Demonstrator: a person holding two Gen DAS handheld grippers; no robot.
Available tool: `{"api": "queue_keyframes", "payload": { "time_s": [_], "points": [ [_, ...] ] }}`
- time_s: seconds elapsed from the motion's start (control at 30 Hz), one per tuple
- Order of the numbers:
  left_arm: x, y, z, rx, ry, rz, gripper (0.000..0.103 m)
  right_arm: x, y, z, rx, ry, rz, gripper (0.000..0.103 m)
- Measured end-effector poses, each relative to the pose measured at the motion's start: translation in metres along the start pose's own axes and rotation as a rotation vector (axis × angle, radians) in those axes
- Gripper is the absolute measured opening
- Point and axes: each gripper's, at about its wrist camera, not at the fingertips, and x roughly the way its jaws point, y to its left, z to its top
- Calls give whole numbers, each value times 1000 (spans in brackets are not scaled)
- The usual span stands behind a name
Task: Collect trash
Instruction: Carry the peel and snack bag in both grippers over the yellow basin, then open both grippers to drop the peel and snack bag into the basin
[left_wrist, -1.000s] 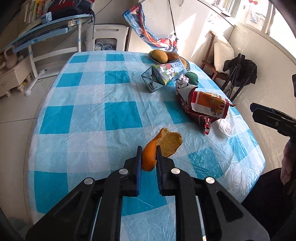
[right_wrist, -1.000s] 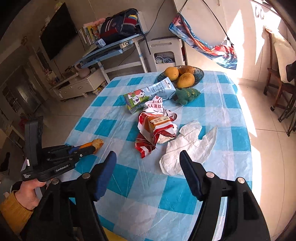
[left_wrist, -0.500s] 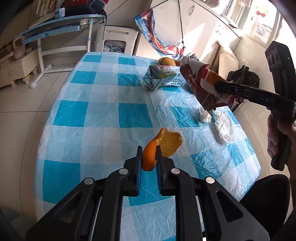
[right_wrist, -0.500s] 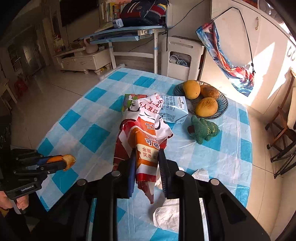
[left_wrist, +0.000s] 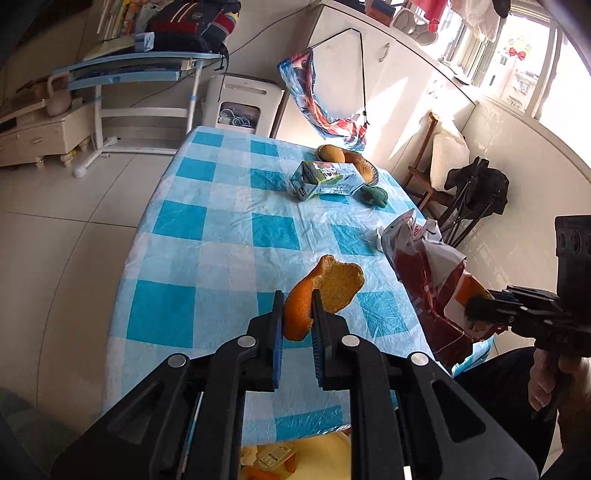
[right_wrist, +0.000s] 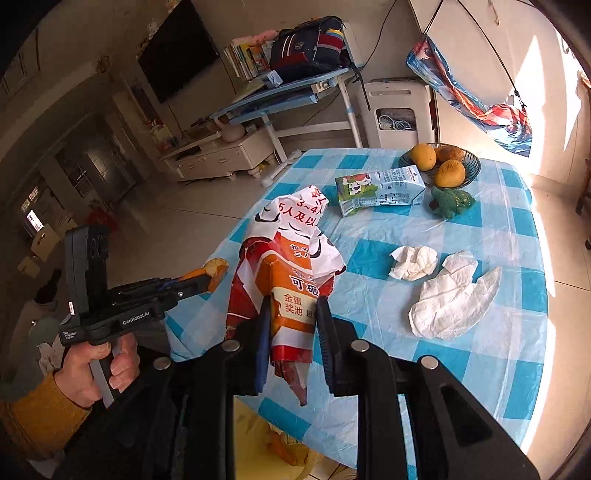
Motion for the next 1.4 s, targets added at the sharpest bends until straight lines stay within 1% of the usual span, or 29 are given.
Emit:
{"api": "queue_keyframes", "payload": {
  "time_s": [0.13, 0.23, 0.33, 0.4, 0.47, 0.5, 0.53, 0.6, 0.7, 0.73, 0.77, 0.83, 0.9, 0.97, 1.03, 1.07, 1.13, 1.23, 1.3, 1.4],
  "points": [
    [-20, -1, -19, 7, 3, 13, 13, 27, 29, -53, -8, 121, 36, 24],
    [-30, -3, -37, 17, 23, 20, 13, 53, 47, -80, -43, 215, 23, 24],
    [-35, -6, -57, 27, 55, 26, 13, 77, 62, -98, -80, 306, 19, 22],
    [-38, -8, -70, 34, 75, 35, 13, 87, 69, -105, -119, 342, -10, 22],
    [-40, -8, -82, 40, 95, 44, 13, 91, 71, -108, -118, 363, -15, 24],
    [-41, -9, -88, 42, 107, 48, 13, 89, 72, -109, -112, 353, -27, 30],
    [-41, -10, -94, 45, 118, 52, 13, 86, 71, -107, -100, 337, -26, 40],
    [-42, -12, -105, 60, 141, 61, 13, 77, 69, -104, -71, 299, -19, 41],
    [-41, -15, -122, 85, 183, 76, 13, 58, 66, -99, -30, 219, -45, 43],
    [-41, -16, -127, 95, 197, 82, 13, 50, 63, -96, -10, 180, -49, 45],
    [-39, -18, -131, 104, 216, 85, 13, 42, 60, -93, 12, 133, -51, 51],
    [-35, -21, -137, 127, 254, 82, 13, 25, 54, -85, 49, 34, -61, 60],
    [-33, -28, -143, 164, 269, 93, 14, 8, 48, -80, 75, -59, -78, 64],
    [-36, -37, -144, 204, 252, 118, 26, -1, 41, -76, 97, -129, -121, 70],
    [-44, -43, -141, 229, 196, 160, 56, -7, 33, -76, 124, -168, -152, 72],
    [-49, -45, -138, 236, 157, 180, 62, -9, 30, -77, 136, -181, -166, 73],
    [-60, -45, -132, 227, 87, 207, 79, -11, 27, -77, 155, -198, -198, 77],
    [-74, -37, -122, 190, -9, 267, 88, -13, 24, -77, 159, -219, -228, 78],
    [-81, -31, -117, 158, -53, 304, 91, -14, 27, -78, 144, -225, -247, 80],
    [-91, -21, -111, 104, -105, 332, 96, -13, 29, -80, 115, -216, -277, 83]
  ]
}}
